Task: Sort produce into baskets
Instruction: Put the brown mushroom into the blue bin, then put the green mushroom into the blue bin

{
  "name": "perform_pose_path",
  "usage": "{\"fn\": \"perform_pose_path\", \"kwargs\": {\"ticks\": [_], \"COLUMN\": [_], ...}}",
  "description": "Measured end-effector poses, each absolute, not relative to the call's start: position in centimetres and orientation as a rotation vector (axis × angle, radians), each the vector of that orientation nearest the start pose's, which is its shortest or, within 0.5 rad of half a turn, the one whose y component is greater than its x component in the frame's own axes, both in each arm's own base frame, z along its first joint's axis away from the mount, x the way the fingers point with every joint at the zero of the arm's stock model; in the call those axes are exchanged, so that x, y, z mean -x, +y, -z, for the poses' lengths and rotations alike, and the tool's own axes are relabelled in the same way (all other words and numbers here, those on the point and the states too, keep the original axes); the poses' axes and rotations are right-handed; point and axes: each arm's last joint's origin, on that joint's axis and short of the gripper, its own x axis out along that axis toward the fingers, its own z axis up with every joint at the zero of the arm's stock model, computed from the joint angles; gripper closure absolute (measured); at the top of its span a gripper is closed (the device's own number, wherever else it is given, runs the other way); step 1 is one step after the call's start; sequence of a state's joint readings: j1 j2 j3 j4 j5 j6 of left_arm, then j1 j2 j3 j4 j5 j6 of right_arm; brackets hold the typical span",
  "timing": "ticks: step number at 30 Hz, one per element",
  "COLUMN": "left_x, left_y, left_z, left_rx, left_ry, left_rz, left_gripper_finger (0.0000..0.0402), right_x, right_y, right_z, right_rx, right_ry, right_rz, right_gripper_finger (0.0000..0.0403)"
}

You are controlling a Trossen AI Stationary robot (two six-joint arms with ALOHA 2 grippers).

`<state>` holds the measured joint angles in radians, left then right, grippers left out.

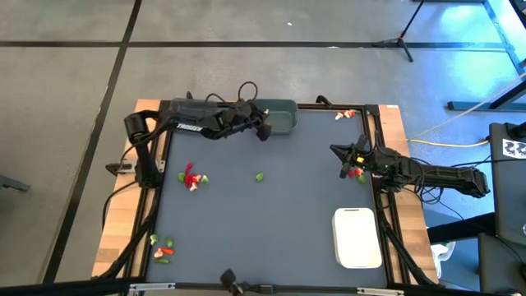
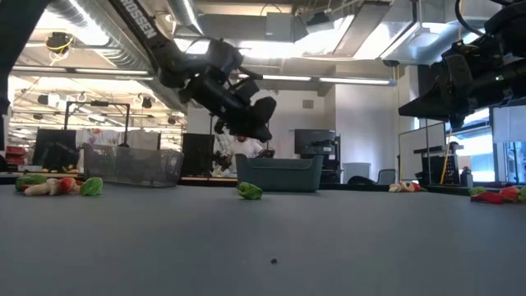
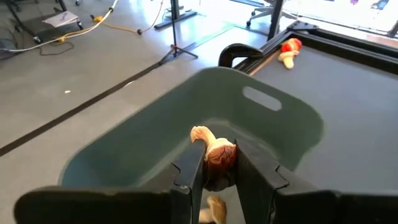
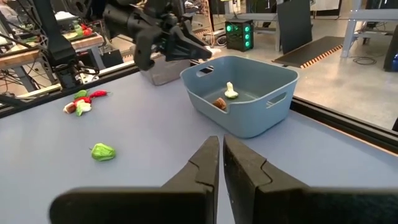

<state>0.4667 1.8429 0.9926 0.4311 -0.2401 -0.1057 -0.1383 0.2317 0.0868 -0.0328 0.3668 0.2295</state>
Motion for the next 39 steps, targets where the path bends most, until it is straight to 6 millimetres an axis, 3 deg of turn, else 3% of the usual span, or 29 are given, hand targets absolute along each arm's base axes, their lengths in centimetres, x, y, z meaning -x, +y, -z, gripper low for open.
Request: {"fn": "perform_pose_path", "kwargs": {"ticks": [12, 21, 32, 39], "left_x": [-34.1, -33.9, -34.5, -33.7], "left_y": [18.8, 18.6, 15.1, 11.6], "left_z": [-15.9, -15.7, -19.7, -22.2], "left_rx": [0.183, 0.203, 0.174, 0.147], "left_ry": [0.405, 0.446, 0.365, 0.447], "left_rz": [-0.744, -0.745, -0.654, -0.572], "left_gripper_finger": [0.0324, 0.0234, 0.0218, 0.0228], "right_x": [-10.5, -10.5, -10.5, -10.5], "right_y": [-2.5, -2.5, -2.5, -2.5], "right_z": [-17.1, -17.1, -17.1, -16.9], "right_rx": [-0.204, -0.204, -0.204, -0.202], "right_ry": [0.122, 0.123, 0.123, 0.141], "right_rz": [0.522, 0.522, 0.521, 0.523], "right_gripper_finger": [0.0377, 0.0377, 0.0377, 0.0377]}}
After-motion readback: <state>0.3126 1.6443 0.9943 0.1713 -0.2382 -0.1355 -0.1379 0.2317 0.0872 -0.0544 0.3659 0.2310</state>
